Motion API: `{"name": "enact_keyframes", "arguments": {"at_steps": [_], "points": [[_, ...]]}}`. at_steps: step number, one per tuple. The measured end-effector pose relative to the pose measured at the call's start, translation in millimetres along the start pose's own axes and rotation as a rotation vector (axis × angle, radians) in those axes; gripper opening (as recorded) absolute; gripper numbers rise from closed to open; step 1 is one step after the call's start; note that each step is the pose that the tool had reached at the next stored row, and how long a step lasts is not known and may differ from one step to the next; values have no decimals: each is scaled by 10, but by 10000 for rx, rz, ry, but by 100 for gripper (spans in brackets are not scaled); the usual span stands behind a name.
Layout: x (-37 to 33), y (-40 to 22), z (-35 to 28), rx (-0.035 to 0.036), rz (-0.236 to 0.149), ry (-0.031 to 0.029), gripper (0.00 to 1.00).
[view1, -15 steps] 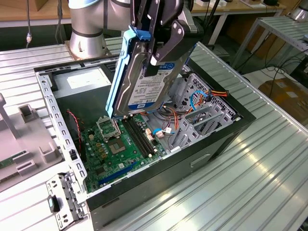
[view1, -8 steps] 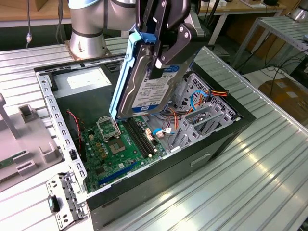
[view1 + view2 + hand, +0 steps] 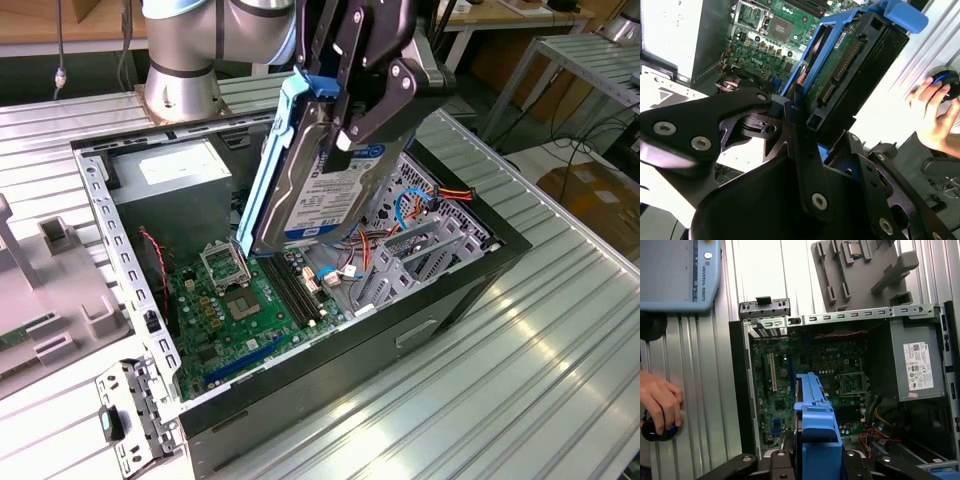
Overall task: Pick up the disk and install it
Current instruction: 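Pick up the disk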
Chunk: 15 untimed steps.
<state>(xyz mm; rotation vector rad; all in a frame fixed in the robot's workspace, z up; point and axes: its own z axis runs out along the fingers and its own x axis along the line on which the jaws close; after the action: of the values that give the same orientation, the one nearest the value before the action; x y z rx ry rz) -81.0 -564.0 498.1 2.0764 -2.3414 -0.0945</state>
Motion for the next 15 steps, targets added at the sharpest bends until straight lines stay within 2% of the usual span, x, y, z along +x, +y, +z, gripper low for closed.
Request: {"name": "enact_keyframes", "arguments": {"at_steps": [7,12,15], "points": [[60,-122,-6,-25,7,-11,36],[65,-181,-7,-30,-12,-11,36],[59,-248,-8,-38,-17,-9,36]]}}
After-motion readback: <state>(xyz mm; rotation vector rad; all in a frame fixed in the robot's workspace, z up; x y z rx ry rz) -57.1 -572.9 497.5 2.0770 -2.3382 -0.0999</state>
